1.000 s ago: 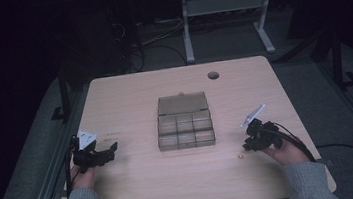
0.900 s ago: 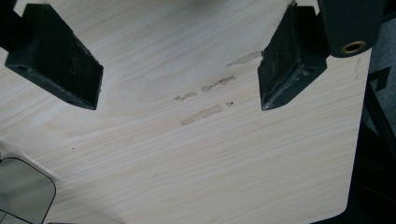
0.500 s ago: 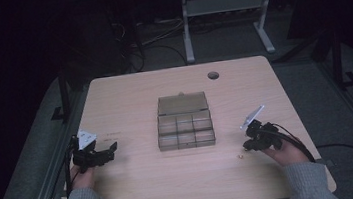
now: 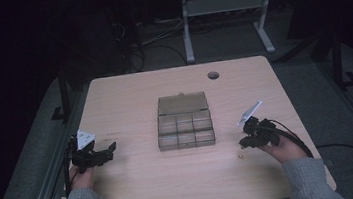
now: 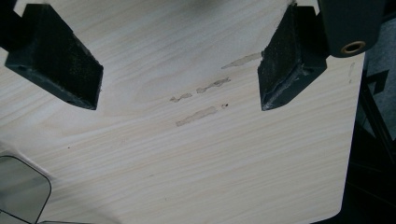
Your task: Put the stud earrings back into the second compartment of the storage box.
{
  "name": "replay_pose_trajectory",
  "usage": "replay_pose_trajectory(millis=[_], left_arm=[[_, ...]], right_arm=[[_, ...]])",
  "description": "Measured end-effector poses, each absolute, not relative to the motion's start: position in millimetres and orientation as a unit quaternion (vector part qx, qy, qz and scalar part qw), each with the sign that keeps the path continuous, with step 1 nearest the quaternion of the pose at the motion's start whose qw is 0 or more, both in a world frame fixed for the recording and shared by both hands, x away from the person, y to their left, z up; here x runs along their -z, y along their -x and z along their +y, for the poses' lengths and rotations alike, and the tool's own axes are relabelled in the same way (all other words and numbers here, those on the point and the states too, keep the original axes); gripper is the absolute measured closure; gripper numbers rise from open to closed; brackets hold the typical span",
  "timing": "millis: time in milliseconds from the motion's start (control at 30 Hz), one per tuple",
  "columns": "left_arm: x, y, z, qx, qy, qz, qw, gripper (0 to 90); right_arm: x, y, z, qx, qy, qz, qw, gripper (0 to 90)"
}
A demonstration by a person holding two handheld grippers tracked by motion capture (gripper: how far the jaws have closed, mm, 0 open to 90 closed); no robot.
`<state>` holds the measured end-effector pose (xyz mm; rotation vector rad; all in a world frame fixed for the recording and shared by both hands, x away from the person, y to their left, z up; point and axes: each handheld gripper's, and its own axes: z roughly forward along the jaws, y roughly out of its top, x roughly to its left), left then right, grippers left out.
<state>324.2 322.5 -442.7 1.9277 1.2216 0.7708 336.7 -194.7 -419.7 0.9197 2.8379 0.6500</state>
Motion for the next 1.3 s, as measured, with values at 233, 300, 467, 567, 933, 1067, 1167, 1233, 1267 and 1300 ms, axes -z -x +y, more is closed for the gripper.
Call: replay_pose_trajectory(millis=[233, 300, 467, 567, 933, 1067, 1167, 1233, 1267, 1300], left_arm=[[443, -324, 323, -0.299, -0.747, 0.474, 0.359, 13.8], [443, -324, 323, -0.298, -0.746, 0.475, 0.36, 13.9], [442, -324, 323, -0.299, -0.746, 0.474, 0.359, 13.8], [443, -324, 323, -0.298, -0.745, 0.475, 0.361, 13.8], [442, -324, 324, -0.297, -0.745, 0.478, 0.359, 13.8], [442, -324, 324, -0.296, -0.745, 0.477, 0.36, 13.8], [442, -324, 324, -0.296, -0.746, 0.477, 0.359, 13.8], [442, -324, 324, -0.296, -0.745, 0.478, 0.36, 13.8], [442, -324, 324, -0.296, -0.745, 0.477, 0.36, 13.8], [442, -324, 324, -0.296, -0.745, 0.477, 0.36, 13.8]], right_arm=[[406, -343, -183, -0.221, -0.28, 0.933, 0.042, 88.0], [403, -344, -178, -0.227, -0.274, 0.934, 0.042, 88.0], [395, -352, -164, -0.235, -0.258, 0.937, 0.036, 88.0], [392, -358, -155, -0.236, -0.251, 0.938, 0.035, 88.0], [380, -377, -124, -0.243, -0.222, 0.944, 0.029, 88.1], [378, -384, -117, -0.244, -0.218, 0.945, 0.023, 88.0], [378, -389, -111, -0.241, -0.215, 0.946, 0.017, 88.0], [378, -393, -107, -0.24, -0.214, 0.947, 0.017, 88.0], [378, -394, -105, -0.239, -0.213, 0.947, 0.016, 88.0], [377, -396, -103, -0.24, -0.213, 0.947, 0.011, 88.0]])
